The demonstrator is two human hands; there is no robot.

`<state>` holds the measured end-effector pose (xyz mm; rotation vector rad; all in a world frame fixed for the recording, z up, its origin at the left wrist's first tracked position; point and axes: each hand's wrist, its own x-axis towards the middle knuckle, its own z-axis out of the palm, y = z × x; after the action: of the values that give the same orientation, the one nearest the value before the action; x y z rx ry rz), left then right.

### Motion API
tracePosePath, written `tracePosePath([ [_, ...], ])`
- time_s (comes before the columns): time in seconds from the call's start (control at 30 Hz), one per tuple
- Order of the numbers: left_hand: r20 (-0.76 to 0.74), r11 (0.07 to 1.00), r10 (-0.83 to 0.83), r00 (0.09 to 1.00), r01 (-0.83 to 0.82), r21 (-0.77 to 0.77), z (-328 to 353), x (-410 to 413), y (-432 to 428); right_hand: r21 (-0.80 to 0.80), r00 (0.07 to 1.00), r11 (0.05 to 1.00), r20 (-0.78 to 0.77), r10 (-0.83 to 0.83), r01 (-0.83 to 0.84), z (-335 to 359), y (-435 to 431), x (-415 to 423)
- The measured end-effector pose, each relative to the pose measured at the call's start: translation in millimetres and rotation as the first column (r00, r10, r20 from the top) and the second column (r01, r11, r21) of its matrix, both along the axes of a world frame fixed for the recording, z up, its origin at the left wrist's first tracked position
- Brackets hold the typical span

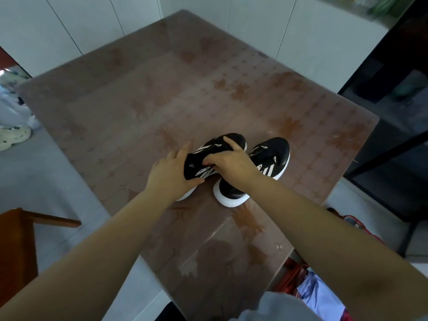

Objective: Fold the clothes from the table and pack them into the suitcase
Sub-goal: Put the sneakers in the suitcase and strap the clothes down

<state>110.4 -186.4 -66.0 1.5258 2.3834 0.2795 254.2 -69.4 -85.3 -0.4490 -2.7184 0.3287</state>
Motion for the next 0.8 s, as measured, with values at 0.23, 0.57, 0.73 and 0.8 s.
tracePosePath([
  [0.23,-0.074,0.994,-0.094,0.993,0.089,-0.067,-10,4,4,-0.186,0.892,0.876,0.002,-0.452,0.444,-7,-51,37],
  [0.57,0.026,0.968,-0.101,0.995,0.104,-0.229,-9,0,19,-0.296,0.758,0.730,-0.030,-0.651,0.616,-19,-86,45],
  [0.73,-0.026,0.971,-0.094,0.995,0.086,-0.223,-3,13,15,-0.390,0.775,0.691,0.103,-0.624,0.608,-8,-95,73],
  [0.8,-0.006,0.967,-0.073,0.997,0.069,-0.243,-5,22,13,-0.415,0.751,0.657,0.107,-0.652,0.629,-5,-102,82],
])
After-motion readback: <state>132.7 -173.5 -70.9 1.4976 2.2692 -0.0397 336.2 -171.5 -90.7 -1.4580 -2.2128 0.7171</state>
